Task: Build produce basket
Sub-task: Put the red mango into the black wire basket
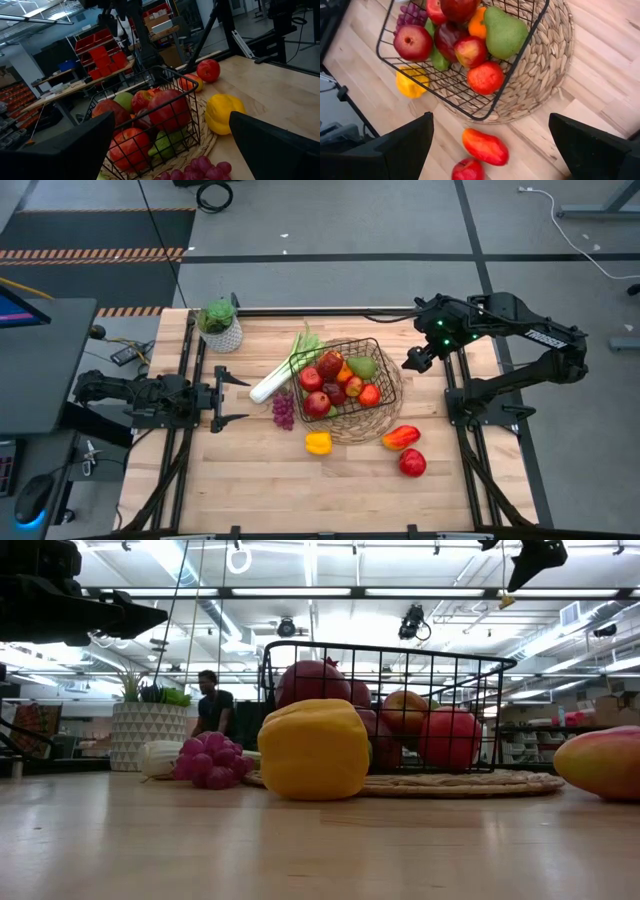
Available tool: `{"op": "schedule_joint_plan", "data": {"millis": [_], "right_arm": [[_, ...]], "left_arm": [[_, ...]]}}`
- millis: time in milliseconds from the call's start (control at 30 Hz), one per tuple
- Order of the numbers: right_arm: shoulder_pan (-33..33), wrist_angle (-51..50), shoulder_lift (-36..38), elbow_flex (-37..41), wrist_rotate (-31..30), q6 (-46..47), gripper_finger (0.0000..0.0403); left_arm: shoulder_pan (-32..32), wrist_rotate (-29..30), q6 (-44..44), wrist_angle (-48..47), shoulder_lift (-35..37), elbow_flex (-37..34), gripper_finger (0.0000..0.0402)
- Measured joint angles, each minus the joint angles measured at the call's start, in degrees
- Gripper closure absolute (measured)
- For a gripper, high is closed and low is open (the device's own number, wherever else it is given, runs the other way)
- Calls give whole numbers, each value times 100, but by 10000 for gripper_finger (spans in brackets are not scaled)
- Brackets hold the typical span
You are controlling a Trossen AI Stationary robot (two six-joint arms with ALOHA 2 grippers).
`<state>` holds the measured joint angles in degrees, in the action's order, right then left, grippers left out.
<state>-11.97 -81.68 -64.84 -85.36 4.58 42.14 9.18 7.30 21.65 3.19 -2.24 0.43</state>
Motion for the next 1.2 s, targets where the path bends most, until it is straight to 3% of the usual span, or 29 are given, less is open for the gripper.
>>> {"op": "schedule_joint_plan", "data": {"millis": [400, 767, 1200], "right_arm": [[399, -65, 77, 1026, 48, 345, 5], [717, -22, 690, 2215, 580, 2207, 5], [2818, 1791, 160, 3235, 515, 2421, 5]], "left_arm": [[0, 1, -1, -1, 0, 0, 2], [1, 1, 0, -1, 0, 0, 2], [1, 1, 0, -1, 0, 0, 2]]}}
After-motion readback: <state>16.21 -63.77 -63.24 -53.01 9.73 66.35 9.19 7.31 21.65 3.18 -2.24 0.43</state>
